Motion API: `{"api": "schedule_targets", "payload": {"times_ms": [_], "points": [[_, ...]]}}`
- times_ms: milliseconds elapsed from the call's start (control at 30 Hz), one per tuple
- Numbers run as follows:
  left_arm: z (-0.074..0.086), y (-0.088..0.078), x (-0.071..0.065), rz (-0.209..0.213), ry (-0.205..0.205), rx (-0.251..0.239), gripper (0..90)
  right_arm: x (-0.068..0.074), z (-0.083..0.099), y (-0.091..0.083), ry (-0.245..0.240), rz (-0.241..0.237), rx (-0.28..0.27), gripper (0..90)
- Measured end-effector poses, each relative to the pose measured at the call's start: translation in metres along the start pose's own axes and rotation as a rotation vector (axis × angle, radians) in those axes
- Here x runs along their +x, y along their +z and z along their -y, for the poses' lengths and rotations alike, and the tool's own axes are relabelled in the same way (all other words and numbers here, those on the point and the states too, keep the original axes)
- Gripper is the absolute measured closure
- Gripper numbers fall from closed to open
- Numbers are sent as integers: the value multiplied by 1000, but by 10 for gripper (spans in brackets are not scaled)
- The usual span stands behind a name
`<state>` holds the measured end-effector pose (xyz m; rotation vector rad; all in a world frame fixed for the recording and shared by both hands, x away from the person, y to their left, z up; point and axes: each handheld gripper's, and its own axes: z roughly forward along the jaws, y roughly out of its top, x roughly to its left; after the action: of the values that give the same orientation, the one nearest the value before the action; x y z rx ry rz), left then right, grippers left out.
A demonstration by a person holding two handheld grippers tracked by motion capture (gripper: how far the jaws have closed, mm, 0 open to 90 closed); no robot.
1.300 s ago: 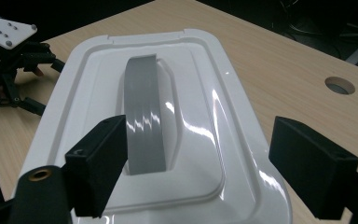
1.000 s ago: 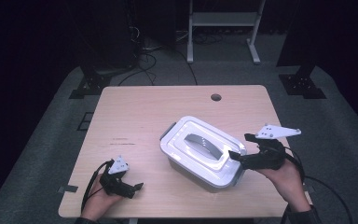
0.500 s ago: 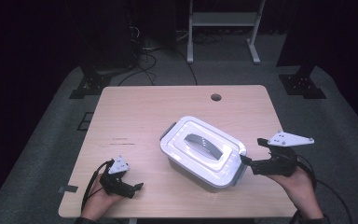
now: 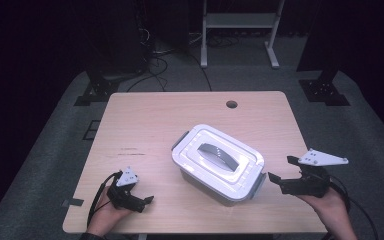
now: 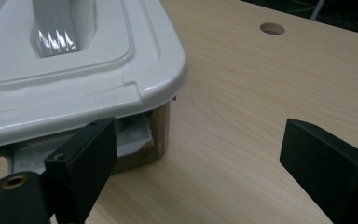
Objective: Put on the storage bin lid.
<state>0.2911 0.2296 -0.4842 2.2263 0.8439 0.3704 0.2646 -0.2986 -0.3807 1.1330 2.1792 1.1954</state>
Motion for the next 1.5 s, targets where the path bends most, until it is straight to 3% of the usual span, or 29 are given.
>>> {"api": "schedule_targets", "payload": {"times_ms": [300,567,1067,1267,1500], "points": [[0,0,0,1,1,0,0,-11,17,-1,21,24,19,102],[0,0,0,1,1,0,0,-15,35,9,31,17,46,102],[0,0,0,3,3,-2,0,-19,57,30,-2,8,94,102],[0,0,0,3,3,-2,0,-20,64,37,-10,-16,78,99],[0,0,0,2,4,-2,0,-20,71,45,-25,-20,100,99]]}}
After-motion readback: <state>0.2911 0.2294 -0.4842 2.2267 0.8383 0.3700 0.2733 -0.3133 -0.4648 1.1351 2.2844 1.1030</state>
